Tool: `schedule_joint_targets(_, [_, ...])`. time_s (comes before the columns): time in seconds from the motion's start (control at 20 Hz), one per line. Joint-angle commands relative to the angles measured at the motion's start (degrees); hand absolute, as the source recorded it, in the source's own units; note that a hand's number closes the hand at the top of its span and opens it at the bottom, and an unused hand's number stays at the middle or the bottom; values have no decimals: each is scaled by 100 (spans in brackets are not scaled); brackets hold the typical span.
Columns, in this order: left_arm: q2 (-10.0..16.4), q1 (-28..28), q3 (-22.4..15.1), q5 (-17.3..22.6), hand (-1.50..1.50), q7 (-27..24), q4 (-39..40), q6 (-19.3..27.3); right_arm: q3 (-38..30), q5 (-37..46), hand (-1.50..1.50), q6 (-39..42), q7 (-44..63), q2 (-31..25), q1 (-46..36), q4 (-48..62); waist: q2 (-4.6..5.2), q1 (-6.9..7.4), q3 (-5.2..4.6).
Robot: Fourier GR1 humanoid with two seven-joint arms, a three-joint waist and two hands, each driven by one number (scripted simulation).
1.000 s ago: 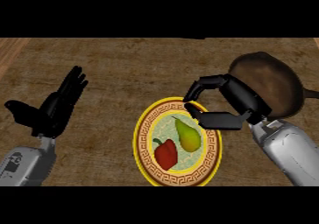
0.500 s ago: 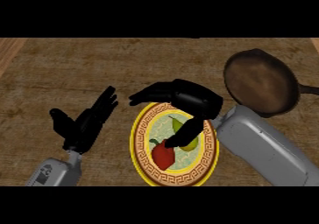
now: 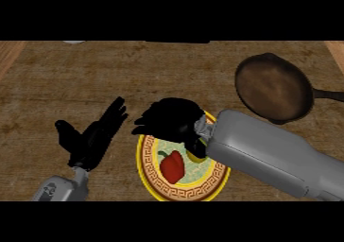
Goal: Pick the pear from the plate and place it in the pan
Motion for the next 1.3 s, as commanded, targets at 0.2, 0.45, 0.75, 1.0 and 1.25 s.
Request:
schedule_joint_targets(0.2, [14, 450, -25, -116, 0, 4, -367, 189, 988, 440, -150, 2043, 1450, 650, -549, -134, -27, -154, 12])
schedule_joint_targets(0.45, [166, 236, 362, 116, 0, 129, -247, -92, 872, 605, -150, 2741, 2555, 1343, -156, -349, 18, -249, 18])
schedule_joint_targets(0.75, [-18, 334, 141, -239, 0, 501, -767, 177, 749, 1300, -150, 2595, 2478, 1343, 470, -107, 53, -181, 23])
schedule_joint_targets(1.0, [-65, 410, 285, -207, 0, 368, -600, -143, 770, 1931, -150, 2572, 2177, 1090, 703, -426, 56, -180, 22])
schedule_joint_targets(1.25, [-147, 298, 429, -262, 0, 295, -451, -151, 1073, 2700, -150, 2020, 1836, 696, 696, -275, 63, -174, 22])
